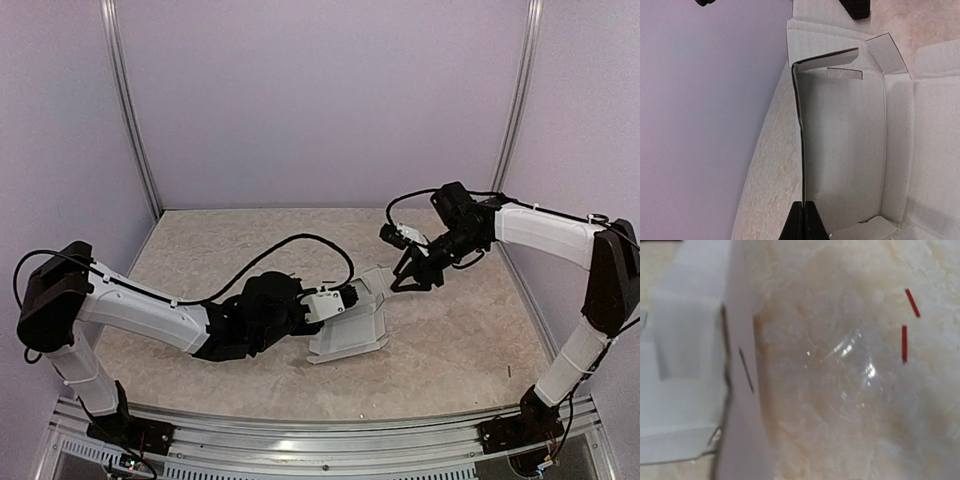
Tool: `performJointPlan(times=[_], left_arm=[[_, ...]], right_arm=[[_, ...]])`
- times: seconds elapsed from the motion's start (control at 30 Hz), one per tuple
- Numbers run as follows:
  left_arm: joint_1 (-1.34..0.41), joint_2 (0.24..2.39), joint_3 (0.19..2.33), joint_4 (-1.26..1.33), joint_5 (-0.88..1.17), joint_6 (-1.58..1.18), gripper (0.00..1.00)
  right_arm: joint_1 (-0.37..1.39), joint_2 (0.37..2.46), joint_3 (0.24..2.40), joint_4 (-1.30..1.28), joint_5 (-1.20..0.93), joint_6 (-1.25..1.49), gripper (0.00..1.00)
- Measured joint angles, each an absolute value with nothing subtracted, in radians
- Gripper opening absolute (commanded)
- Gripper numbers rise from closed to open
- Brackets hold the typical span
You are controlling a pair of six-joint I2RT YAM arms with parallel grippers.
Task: Fold the paper box
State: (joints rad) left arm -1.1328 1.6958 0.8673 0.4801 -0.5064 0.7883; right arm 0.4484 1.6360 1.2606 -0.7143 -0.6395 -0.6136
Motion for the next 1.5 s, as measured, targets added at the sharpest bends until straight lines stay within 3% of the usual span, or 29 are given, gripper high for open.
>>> performJointPlan(times=[0.33, 0.63, 1.5], left_arm=[[-1.128, 1.716, 0.873, 0.478, -0.514, 0.788, 0.00], [-1.128, 1.720, 0.872, 0.485, -0.504, 0.789, 0.00], [-1.106, 1.720, 0.891, 0.468, -0.494, 0.755, 0.00]], right_arm=[[0.426, 1.625, 1.341, -0.850, -0.709, -0.764, 0.40], [0.340, 1.683, 1.351, -0.768, -0.746, -0.657, 0.40], [0.495, 1.725, 1.325, -0.734, -0.839, -0.638, 0.48]])
